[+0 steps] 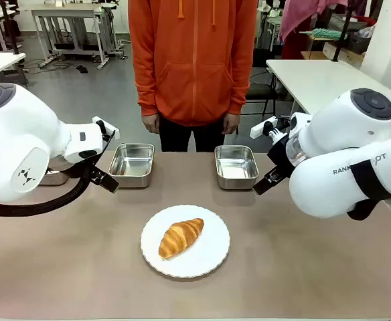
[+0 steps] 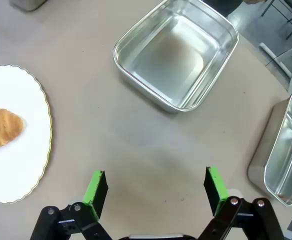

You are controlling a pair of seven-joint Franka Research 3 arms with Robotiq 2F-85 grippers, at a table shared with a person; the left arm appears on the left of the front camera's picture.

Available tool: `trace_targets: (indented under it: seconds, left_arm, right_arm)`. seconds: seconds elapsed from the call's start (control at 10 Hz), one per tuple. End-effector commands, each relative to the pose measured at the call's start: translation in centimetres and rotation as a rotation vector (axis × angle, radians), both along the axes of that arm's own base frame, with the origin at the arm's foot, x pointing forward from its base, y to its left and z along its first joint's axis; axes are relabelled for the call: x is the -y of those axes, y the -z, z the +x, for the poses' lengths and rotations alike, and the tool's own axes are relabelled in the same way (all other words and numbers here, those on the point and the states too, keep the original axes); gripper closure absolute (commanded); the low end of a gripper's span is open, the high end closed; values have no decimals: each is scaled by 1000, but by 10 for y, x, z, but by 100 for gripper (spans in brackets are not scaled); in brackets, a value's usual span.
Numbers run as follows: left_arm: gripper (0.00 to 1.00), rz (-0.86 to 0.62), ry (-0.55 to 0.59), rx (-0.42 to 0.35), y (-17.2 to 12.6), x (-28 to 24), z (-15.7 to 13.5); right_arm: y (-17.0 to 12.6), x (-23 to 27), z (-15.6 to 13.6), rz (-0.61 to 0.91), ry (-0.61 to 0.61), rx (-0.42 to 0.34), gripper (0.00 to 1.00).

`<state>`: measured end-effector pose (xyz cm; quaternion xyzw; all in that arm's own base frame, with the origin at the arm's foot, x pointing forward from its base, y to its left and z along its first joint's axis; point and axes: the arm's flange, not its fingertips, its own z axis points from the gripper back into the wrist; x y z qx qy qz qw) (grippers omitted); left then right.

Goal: Place the bread in the container.
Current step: Place the Butter Roll into the Airtight Container indicated by the human.

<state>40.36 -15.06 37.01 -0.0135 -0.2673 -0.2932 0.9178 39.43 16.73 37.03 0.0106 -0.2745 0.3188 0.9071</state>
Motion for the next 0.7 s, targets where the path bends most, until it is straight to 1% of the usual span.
trace_targets:
  seconds: [0.0, 0.6]
  left_arm:
    - [0, 0, 0, 0, 0, 0, 0]
    - [0, 0, 0, 0, 0, 0, 0]
  right_arm:
    - [0, 0, 0, 0, 0, 0, 0]
    - [0, 0, 0, 0, 0, 0, 0]
